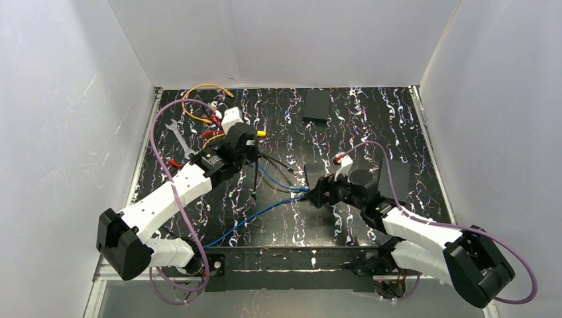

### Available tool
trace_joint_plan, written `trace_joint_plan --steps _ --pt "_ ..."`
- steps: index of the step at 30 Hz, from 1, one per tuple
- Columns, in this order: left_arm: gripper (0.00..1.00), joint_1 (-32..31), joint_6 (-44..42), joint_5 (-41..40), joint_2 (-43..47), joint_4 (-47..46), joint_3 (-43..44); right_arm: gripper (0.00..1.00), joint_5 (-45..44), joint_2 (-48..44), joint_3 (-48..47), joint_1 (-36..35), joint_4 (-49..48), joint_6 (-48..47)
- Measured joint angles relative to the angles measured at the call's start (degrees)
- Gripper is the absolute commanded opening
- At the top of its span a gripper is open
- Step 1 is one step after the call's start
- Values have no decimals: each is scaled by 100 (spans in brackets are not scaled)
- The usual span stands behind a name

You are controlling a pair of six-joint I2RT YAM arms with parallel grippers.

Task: Insert the plug into the switch port
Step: Pick up the connector from the center of the board.

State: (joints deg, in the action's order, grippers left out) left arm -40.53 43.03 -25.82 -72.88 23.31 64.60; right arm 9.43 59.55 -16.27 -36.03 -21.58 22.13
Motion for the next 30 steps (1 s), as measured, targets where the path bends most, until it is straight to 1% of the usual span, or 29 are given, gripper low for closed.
trace_joint_plan --steps 3,7,11,15,18,23,30 --pt "0 0 485 90 160 -105 -372 95 -66 -164 46 -424 -348 -76" --pt "0 0 1126 208 352 -232 -621 93 -310 -197 61 -1075 -927 -256" --pt "0 0 1762 328 511 -413 -728 87 -533 181 52 -1690 -1475 -424" --pt "0 2 2326 459 675 -647 -929 84 -739 632 -7 -2083 -1812 -540" --pt "0 2 2712 538 811 -785 -1169 81 -890 833 -46 -2212 -2020 -597" --pt "0 2 3261 638 1010 -1021 -1569 74 -946 957 -85 -2223 -2247 -610" --pt "0 0 3707 654 1161 -1161 -1709 62 -833 1058 -101 -2234 -2363 -605"
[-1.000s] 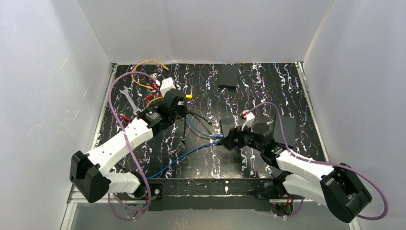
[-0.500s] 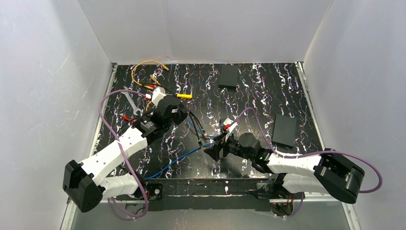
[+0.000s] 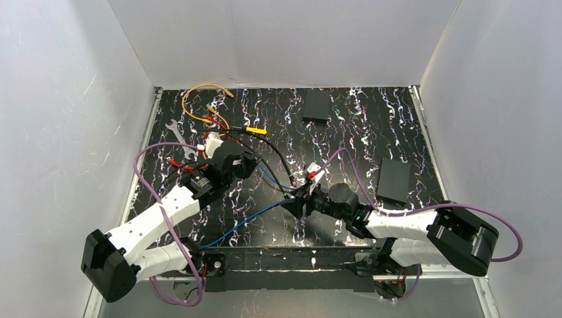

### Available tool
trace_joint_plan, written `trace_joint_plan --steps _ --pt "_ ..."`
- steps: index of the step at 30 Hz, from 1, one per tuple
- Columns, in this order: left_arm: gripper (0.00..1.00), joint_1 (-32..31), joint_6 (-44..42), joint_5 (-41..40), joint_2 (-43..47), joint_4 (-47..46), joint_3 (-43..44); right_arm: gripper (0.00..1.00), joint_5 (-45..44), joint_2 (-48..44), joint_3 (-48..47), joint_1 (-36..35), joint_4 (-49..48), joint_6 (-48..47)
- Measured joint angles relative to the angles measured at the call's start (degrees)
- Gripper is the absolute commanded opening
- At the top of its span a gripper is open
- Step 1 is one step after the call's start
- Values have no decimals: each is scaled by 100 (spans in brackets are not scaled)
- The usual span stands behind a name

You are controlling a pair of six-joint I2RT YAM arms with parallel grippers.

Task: Insert the plug into the switch port
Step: Pick up the connector from the center of the board.

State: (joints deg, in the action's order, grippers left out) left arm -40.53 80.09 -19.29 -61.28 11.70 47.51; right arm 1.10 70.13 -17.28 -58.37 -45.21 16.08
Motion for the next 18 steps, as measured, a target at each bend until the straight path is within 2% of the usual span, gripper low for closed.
trace_joint_plan --steps 5,8,11,15,16,18 --pt "0 2 203 -22 114 -20 -44 53 66 72 0 -28 0 4" --pt "0 2 280 -52 186 -22 -96 43 63 85 0 -33 0 7" --pt "0 2 334 -87 223 -17 -138 31 52 85 0 -33 2 2" --pt "0 2 398 -120 229 -15 -197 7 37 83 0 -33 26 -20" --pt "5 2 400 -127 229 -13 -208 1 22 79 0 -35 44 -42" --pt "17 2 363 -129 229 -11 -212 1 -55 37 2 -59 122 -83"
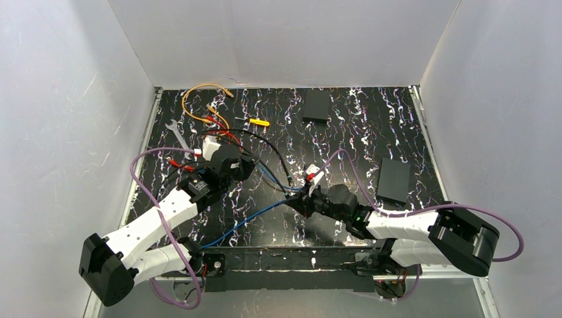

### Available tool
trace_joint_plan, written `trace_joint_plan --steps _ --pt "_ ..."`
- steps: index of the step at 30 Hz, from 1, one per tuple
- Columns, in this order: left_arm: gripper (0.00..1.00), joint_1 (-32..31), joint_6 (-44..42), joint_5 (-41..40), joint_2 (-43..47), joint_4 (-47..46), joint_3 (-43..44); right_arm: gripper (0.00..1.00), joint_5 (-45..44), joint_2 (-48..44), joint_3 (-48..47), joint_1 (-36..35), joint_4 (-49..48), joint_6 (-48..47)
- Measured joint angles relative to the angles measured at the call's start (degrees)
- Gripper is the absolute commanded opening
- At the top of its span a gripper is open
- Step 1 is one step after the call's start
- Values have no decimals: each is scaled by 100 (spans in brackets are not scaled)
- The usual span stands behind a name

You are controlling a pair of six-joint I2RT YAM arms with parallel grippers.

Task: Insert the plug into the switch port
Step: Pick up the connector from the center of the board.

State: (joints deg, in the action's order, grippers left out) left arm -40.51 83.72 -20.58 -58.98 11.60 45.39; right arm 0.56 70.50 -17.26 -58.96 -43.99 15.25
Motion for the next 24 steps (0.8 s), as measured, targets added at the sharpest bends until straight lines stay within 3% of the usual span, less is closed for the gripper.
trace_joint_plan --steps 4,8,12,18,24 --pt "40 0 -448 0 -2 96 24 1 -205 -247 2 -4 332 -118" --pt "45 0 -1475 20 -50 525 332 1 -321 -492 -61 -4 855 -354" --pt "56 0 -3165 280 -122 776 809 1 -251 -492 -258 -4 1349 -568" --pt "63 0 -5469 1268 96 1154 1008 1 -28 -487 -525 -4 1895 -815" --pt "65 0 -7189 2761 271 1635 1329 1 422 -479 -693 -4 2308 -1038"
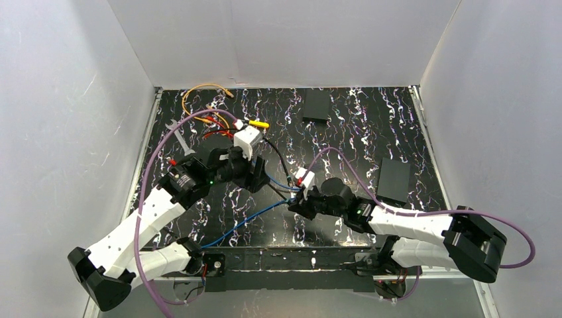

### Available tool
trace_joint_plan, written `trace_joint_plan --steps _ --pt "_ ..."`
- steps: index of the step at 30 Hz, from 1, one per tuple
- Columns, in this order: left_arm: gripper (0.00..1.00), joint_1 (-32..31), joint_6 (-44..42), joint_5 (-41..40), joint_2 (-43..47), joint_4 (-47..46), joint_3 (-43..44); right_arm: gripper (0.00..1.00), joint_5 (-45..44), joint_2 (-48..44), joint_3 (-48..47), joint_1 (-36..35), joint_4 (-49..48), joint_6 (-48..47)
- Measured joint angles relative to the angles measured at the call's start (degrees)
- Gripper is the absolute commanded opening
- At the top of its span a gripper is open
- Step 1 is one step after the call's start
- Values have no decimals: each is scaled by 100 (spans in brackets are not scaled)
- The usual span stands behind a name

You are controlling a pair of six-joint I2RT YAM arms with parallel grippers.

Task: Insert the plug into the switch port
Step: Pick up the connector from the center of the board.

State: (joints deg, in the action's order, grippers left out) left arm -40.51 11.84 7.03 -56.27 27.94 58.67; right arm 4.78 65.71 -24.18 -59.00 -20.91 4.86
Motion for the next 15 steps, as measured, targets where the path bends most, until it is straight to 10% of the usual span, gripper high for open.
trace_joint_plan --steps 15 --pt "65 -59 -2791 3062 -210 208 94 1 1108 37 -155 0 367 -240"
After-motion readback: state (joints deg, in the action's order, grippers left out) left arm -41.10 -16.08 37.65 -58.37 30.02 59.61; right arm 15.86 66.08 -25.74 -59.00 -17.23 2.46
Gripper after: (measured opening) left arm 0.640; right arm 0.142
